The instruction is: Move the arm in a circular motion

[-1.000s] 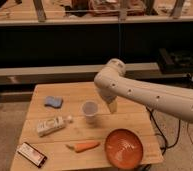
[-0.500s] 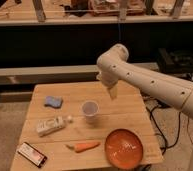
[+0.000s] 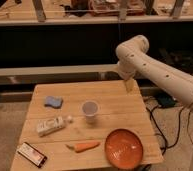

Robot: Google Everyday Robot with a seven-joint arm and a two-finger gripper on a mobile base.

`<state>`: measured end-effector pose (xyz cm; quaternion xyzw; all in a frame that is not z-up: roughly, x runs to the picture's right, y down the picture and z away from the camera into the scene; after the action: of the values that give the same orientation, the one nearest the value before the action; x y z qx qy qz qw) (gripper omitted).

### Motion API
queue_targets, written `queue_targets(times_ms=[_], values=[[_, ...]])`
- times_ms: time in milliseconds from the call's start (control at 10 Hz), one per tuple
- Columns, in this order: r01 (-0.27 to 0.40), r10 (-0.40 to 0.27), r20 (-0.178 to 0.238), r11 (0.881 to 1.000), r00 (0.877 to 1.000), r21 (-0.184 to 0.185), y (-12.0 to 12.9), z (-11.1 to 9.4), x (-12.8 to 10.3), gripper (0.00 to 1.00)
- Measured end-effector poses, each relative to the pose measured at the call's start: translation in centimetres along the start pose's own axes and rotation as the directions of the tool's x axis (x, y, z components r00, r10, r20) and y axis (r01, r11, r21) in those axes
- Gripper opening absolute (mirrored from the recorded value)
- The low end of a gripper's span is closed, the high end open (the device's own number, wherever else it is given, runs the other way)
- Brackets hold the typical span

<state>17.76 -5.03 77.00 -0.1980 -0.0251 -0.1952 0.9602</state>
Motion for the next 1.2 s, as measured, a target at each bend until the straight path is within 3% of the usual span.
queue_targets(times_ms=[300, 500, 1000, 1200], values=[[-0.120, 0.116, -0.059, 0.991, 0.991, -0.058, 6.3, -0.8, 4.4, 0.80], [-0.187, 0.182, -0.075, 0.980, 0.980, -0.064, 10.6, -2.0, 4.7, 0.80], [-0.283, 0.281, -0.043, 0.958, 0.959, -0.043, 19.5, -4.5, 1.2, 0.80], [-0.286, 0.286, -0.015, 0.958, 0.958, -0.026, 21.5, -5.4, -1.9, 0.80]])
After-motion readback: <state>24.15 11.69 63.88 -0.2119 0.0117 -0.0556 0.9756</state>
